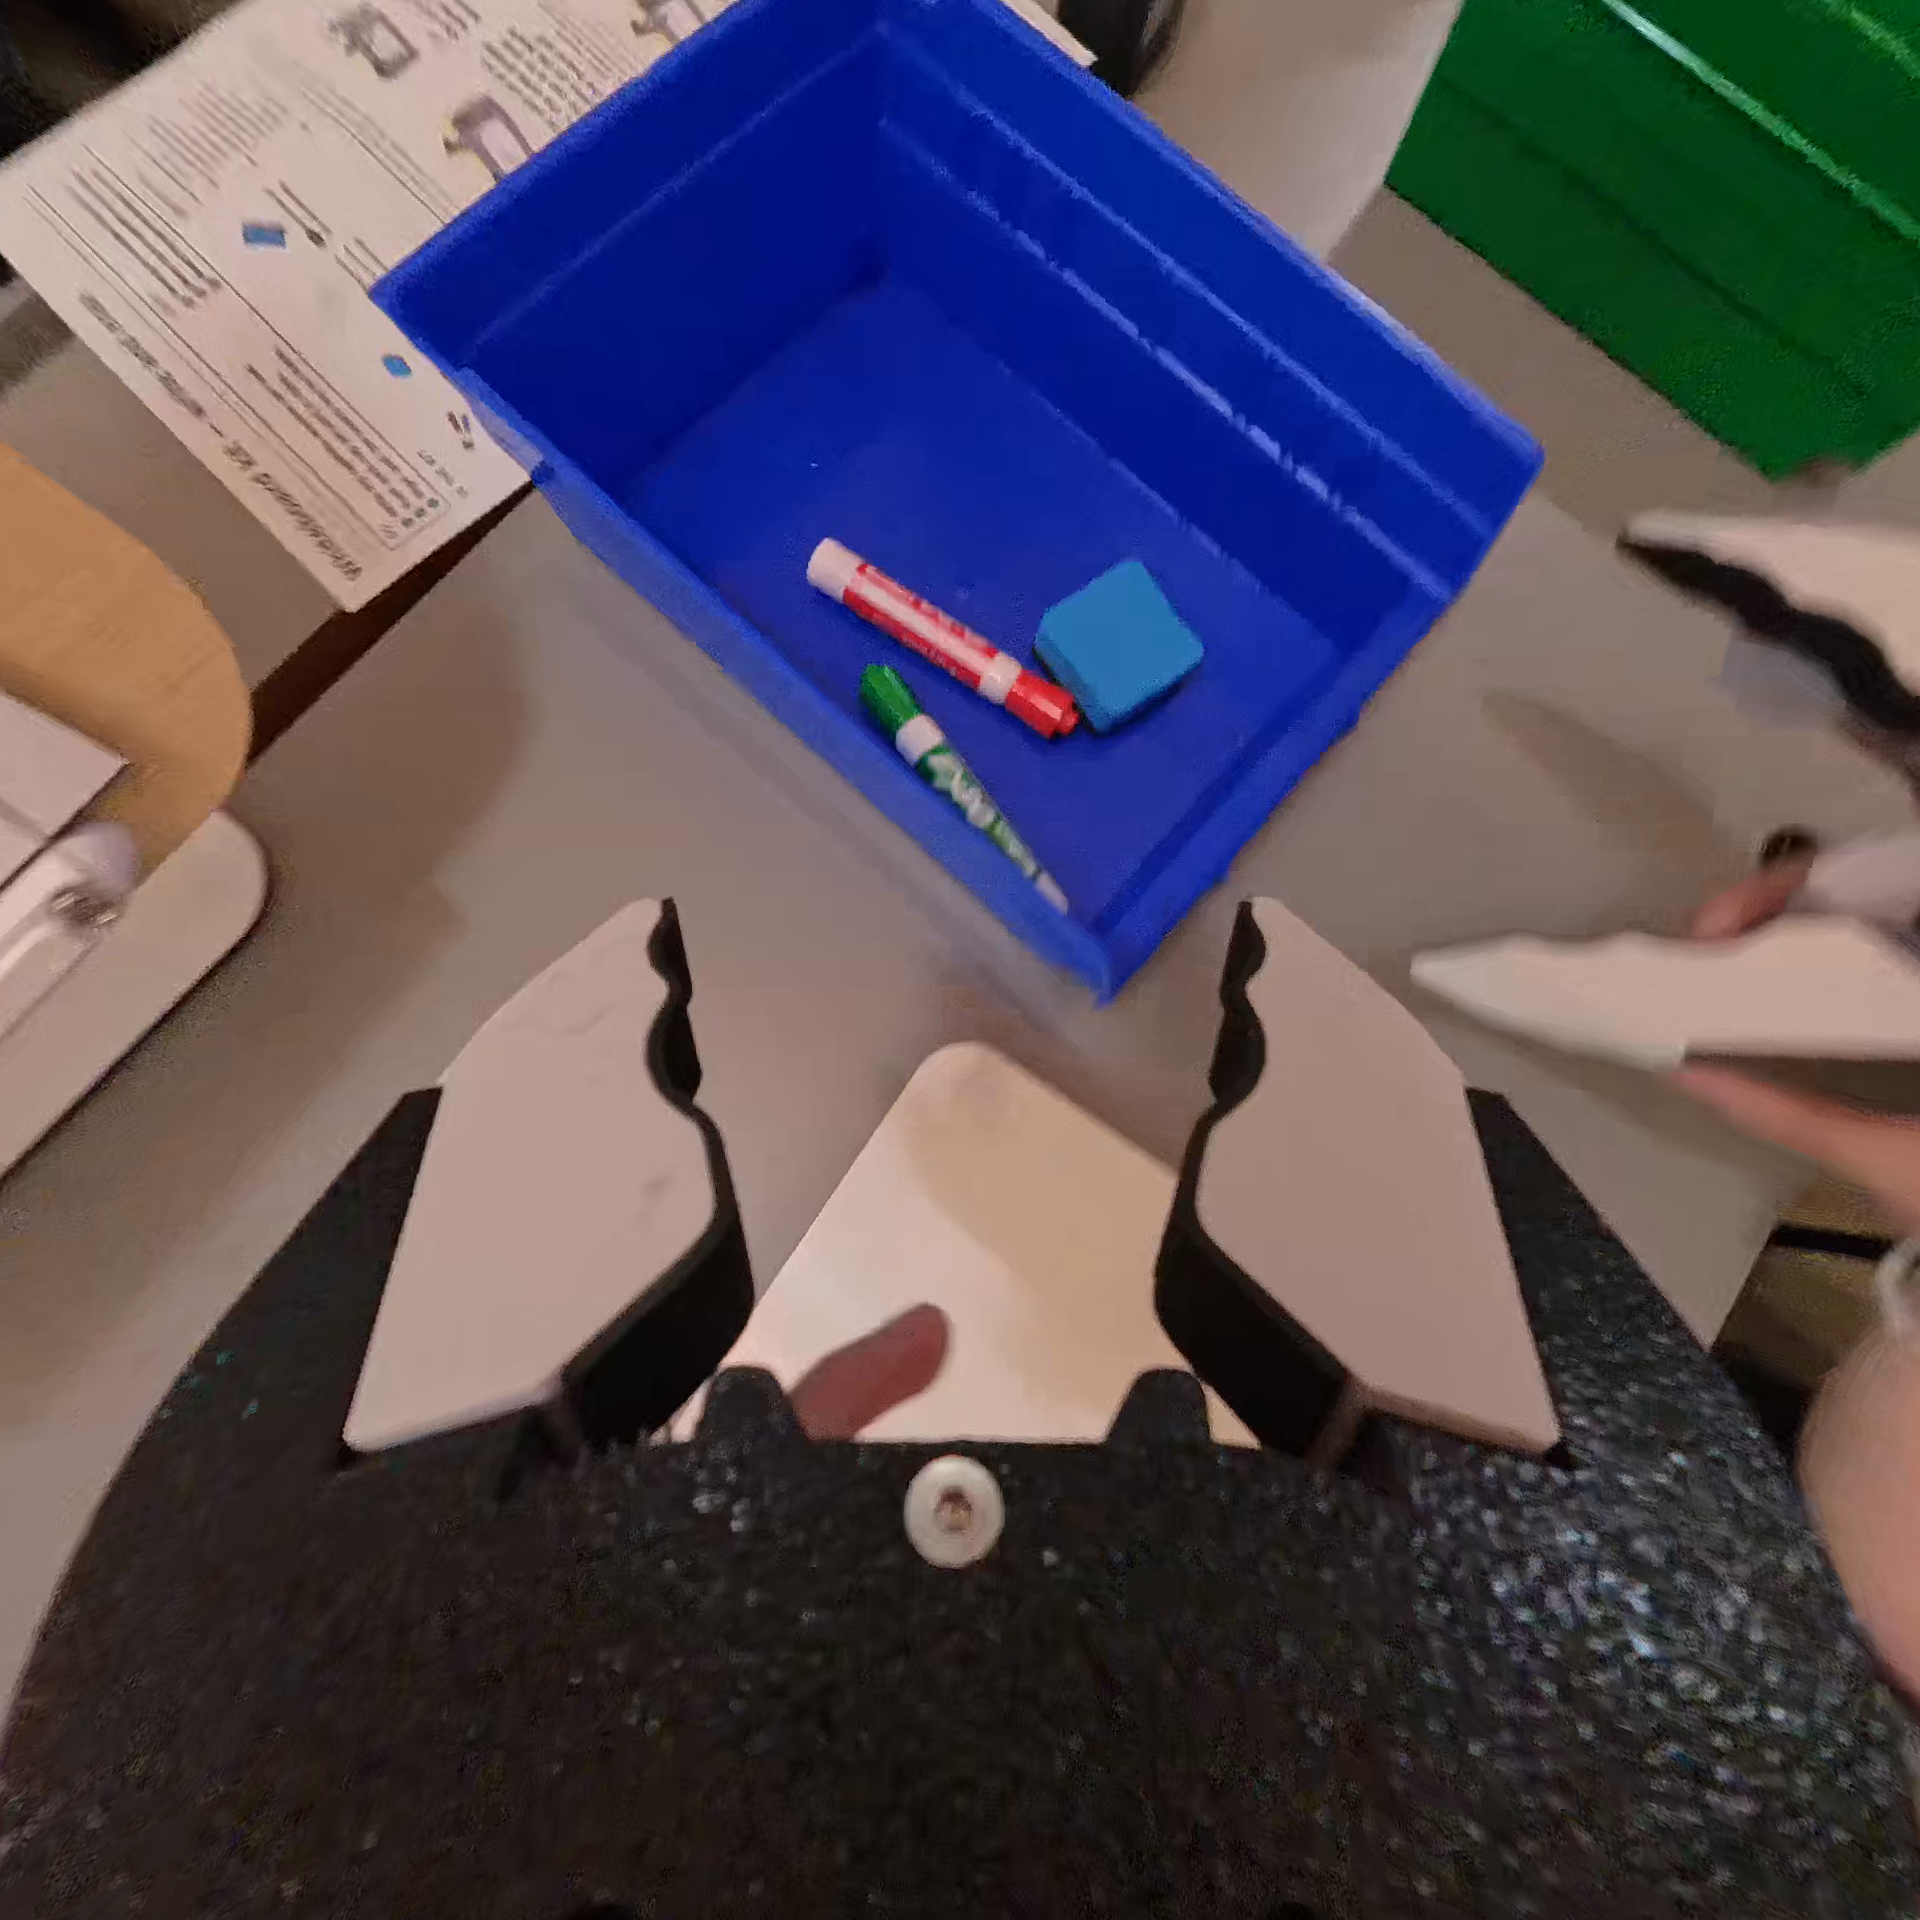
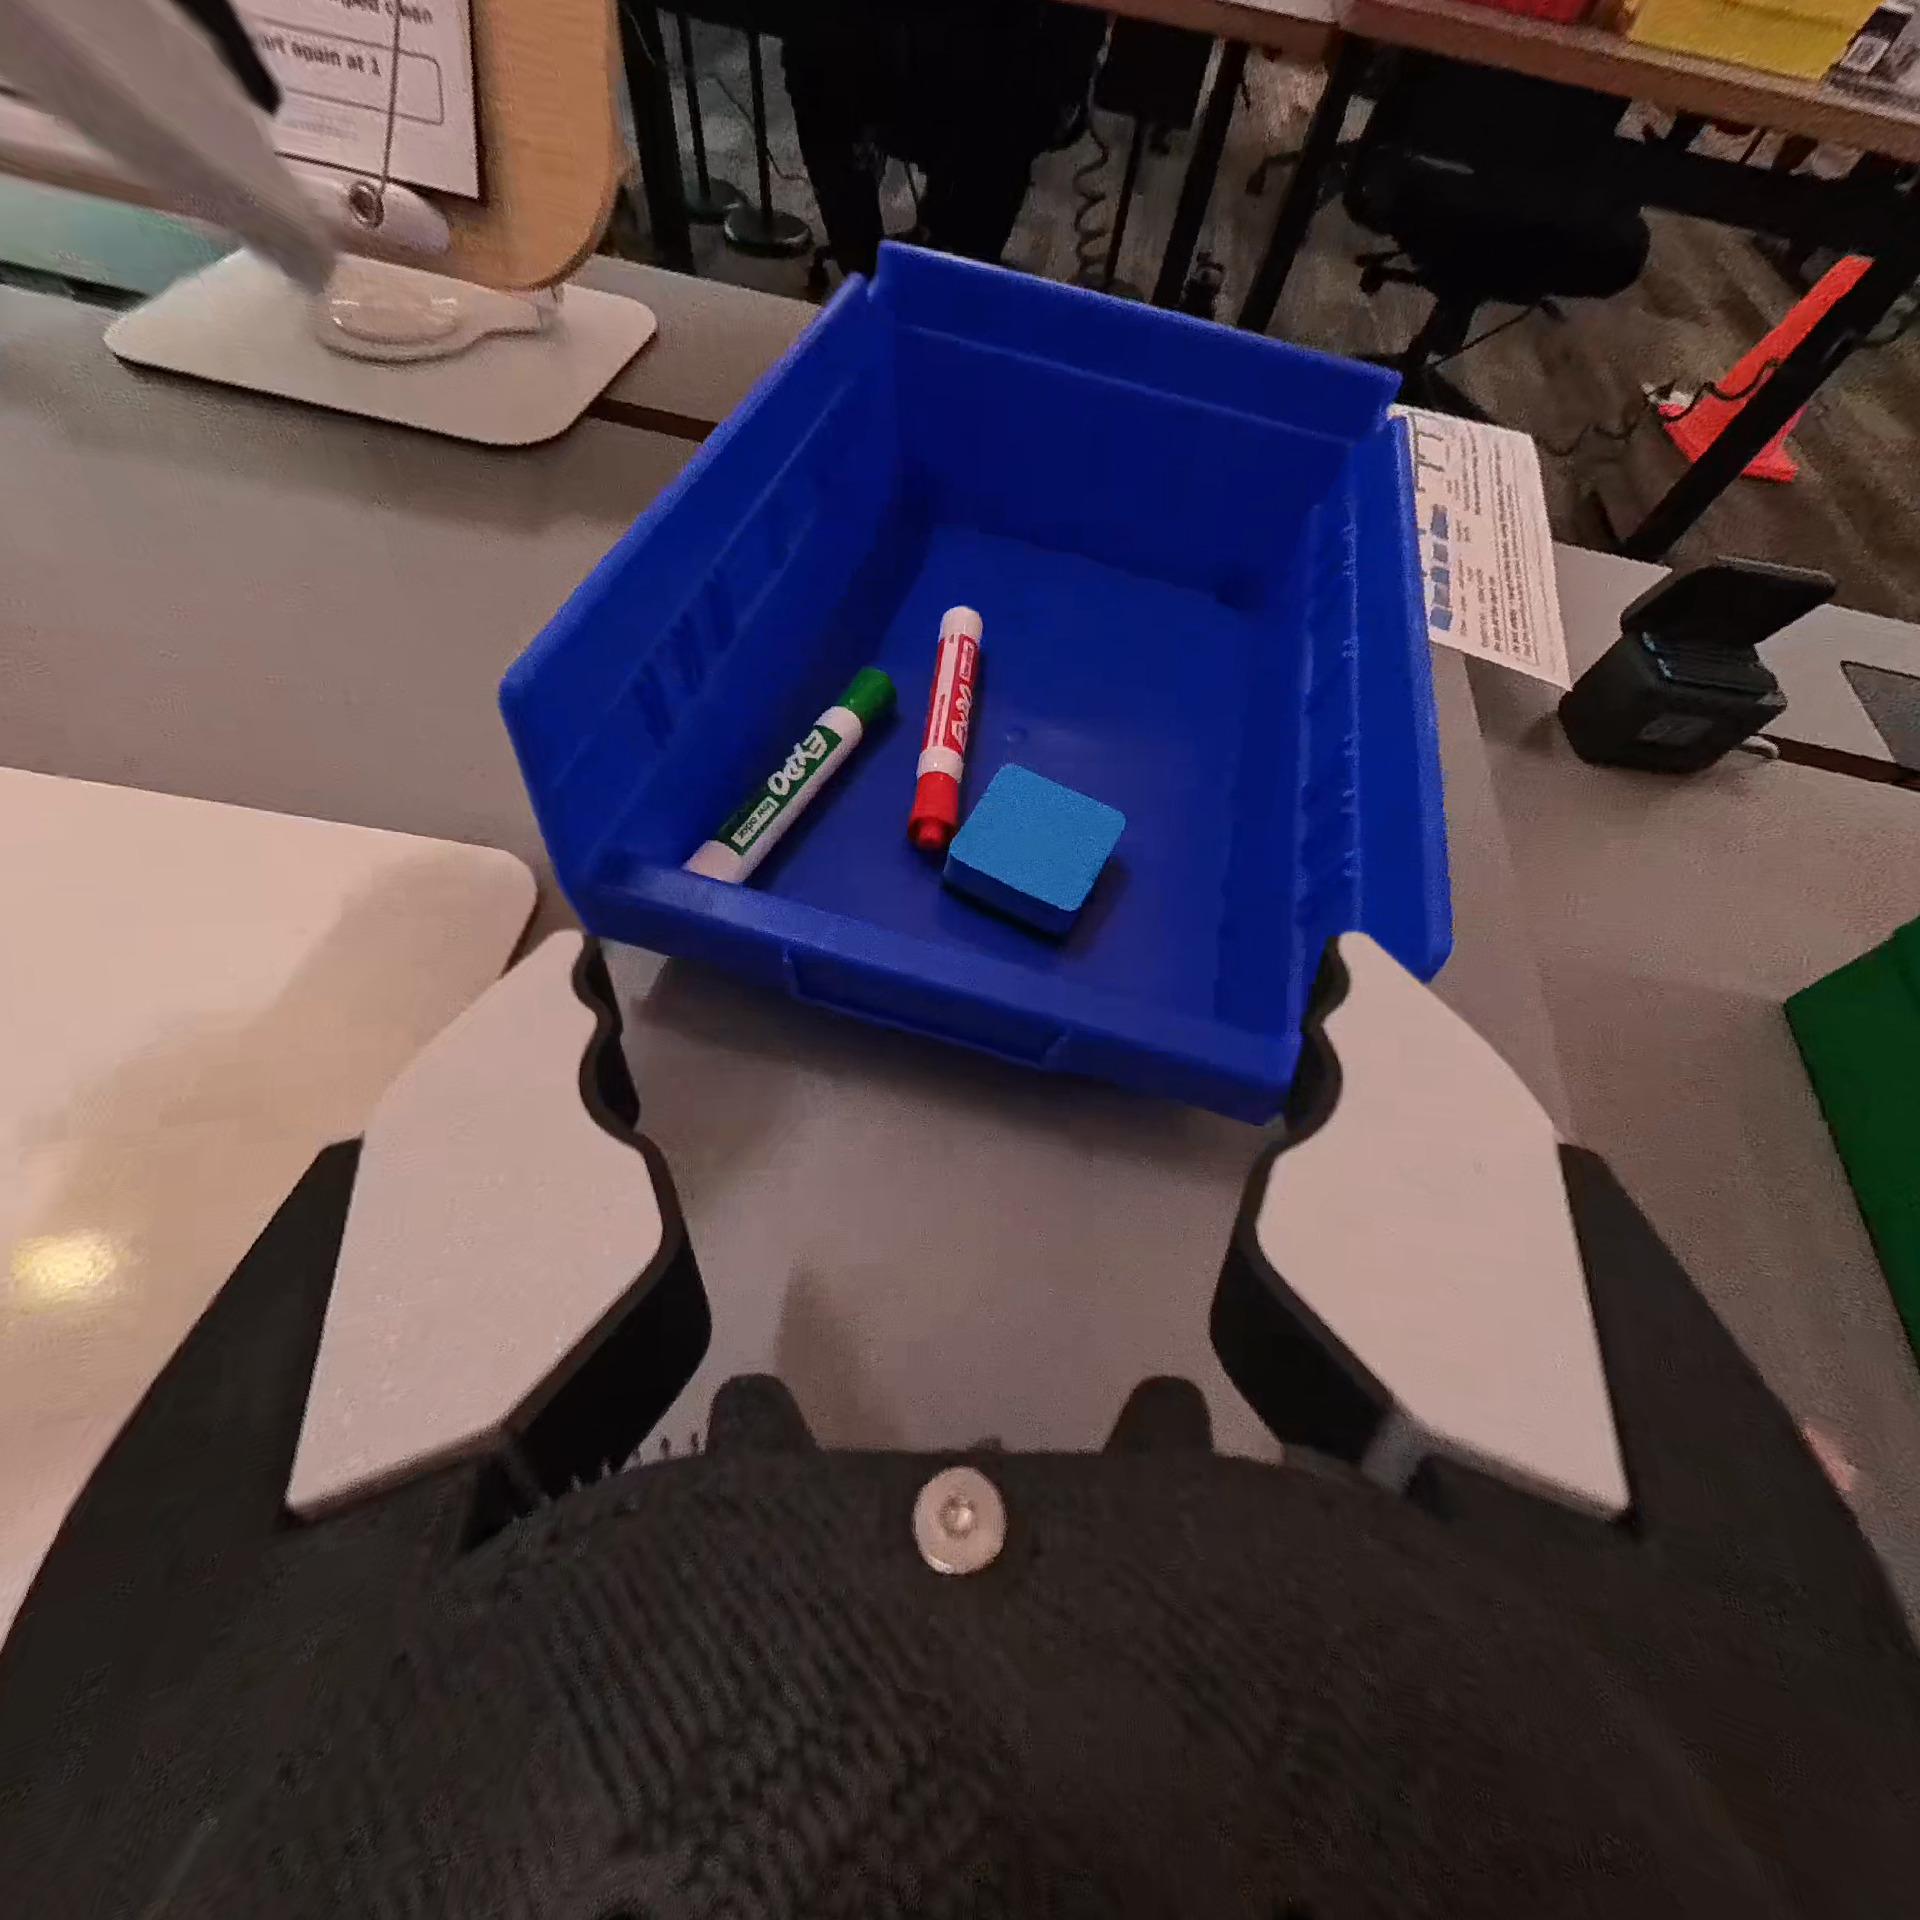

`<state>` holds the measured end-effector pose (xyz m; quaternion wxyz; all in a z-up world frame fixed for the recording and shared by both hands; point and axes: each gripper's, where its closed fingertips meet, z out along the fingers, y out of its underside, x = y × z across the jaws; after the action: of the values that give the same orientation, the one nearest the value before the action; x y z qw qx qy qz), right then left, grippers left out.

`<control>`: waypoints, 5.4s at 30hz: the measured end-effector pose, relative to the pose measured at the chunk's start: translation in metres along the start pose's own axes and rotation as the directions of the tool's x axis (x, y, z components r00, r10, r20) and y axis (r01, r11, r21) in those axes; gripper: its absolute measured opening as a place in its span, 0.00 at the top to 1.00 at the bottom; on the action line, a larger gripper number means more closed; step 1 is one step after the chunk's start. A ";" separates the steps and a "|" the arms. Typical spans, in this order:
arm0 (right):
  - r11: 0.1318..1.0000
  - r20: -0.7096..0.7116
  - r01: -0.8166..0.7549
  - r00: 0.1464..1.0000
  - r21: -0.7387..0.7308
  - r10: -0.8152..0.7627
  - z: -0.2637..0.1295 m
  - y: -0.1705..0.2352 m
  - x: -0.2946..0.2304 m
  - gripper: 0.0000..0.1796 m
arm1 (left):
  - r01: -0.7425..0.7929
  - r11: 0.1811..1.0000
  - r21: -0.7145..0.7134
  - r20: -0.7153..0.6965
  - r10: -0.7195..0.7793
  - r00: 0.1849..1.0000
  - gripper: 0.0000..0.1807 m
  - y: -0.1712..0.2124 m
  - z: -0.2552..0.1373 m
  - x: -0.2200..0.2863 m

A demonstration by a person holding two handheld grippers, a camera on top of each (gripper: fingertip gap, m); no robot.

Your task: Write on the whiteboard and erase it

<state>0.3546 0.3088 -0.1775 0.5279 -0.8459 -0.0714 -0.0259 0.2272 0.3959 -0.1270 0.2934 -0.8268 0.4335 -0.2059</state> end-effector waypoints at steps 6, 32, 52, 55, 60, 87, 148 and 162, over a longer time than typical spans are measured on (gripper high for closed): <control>1.000 0.009 0.014 1.000 0.008 -0.014 0.000 0.000 0.001 0.33 | 0.182 0.967 -0.181 0.171 -0.151 0.973 0.47 -0.014 0.075 -0.037; 0.988 0.112 -0.155 0.982 0.012 0.153 0.011 0.023 0.026 0.50 | 0.384 0.843 -0.377 0.075 -0.385 0.920 0.81 0.035 0.178 -0.035; 0.850 0.508 -0.487 0.794 0.203 0.334 -0.050 -0.025 0.021 0.27 | 0.263 0.858 -0.441 -0.059 -0.320 0.946 0.86 0.015 0.111 -0.033; 0.845 0.534 -0.493 0.780 0.205 0.325 -0.054 -0.038 0.008 0.28 | 0.230 0.854 -0.467 -0.054 -0.287 0.956 0.86 0.021 0.075 -0.045; 0.888 0.566 -0.412 0.790 0.206 0.235 -0.054 -0.060 -0.040 0.28 | 0.240 0.850 -0.469 -0.065 -0.305 0.950 0.85 0.046 0.005 -0.071; 0.977 0.730 -0.118 0.651 -0.175 0.210 0.114 -0.153 -0.502 0.39 | 0.766 0.622 -0.161 0.289 -0.713 0.639 0.85 0.378 -0.455 -0.321; 0.841 0.106 -0.081 0.981 -0.535 0.162 0.062 -0.033 0.050 0.95 | 0.685 0.651 -0.328 0.166 -0.674 0.720 0.85 0.406 -0.300 -0.376; 0.786 0.005 -0.194 0.970 -0.587 0.243 0.144 0.013 0.127 0.95 | 0.615 0.669 -0.417 0.188 -0.599 0.778 0.85 0.401 -0.227 -0.379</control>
<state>0.4771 0.4444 -0.2371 0.2399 -0.9694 0.0171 0.0487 -0.3509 0.4627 -0.2573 0.0129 -0.9716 0.1644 -0.1695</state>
